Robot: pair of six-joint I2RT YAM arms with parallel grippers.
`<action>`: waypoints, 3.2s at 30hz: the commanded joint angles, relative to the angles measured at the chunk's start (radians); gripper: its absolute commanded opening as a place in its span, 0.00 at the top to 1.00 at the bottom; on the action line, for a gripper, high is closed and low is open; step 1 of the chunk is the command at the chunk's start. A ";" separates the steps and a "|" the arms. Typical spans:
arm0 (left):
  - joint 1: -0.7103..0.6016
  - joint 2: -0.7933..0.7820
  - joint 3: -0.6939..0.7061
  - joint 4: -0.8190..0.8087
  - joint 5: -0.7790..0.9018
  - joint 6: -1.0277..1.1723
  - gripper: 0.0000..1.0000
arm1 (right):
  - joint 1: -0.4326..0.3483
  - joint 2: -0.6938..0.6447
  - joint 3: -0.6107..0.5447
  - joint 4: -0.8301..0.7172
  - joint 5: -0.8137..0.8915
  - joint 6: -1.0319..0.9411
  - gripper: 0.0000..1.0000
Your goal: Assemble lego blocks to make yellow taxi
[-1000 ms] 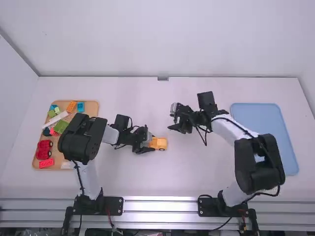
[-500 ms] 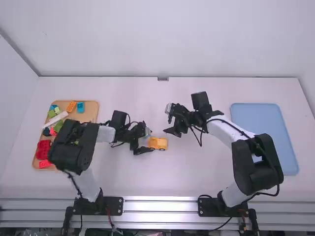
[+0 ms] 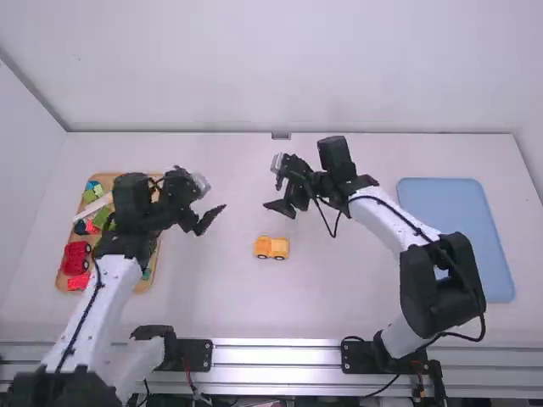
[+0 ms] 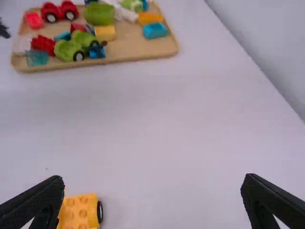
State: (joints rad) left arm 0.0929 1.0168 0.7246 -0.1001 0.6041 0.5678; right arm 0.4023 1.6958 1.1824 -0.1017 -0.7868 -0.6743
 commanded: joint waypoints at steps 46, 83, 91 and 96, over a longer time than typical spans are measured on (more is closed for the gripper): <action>0.451 0.877 0.982 -0.908 -0.535 -0.536 0.00 | 0.224 0.179 0.441 -0.168 0.115 0.076 0.01; 0.451 0.962 0.537 -0.476 -0.545 -0.279 0.50 | 0.219 0.179 0.441 -0.176 0.163 0.076 0.01; 0.450 0.962 0.500 -0.414 -0.545 -0.278 0.54 | 0.219 0.179 0.441 -0.175 0.160 0.076 0.01; 0.451 0.962 0.481 -0.392 -0.597 -0.286 0.59 | 0.219 0.179 0.441 -0.176 0.161 0.076 0.01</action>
State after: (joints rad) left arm 0.5488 1.9682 1.2270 -0.4927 0.0364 0.2817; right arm 0.6235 1.8709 1.5925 -0.2745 -0.6209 -0.6014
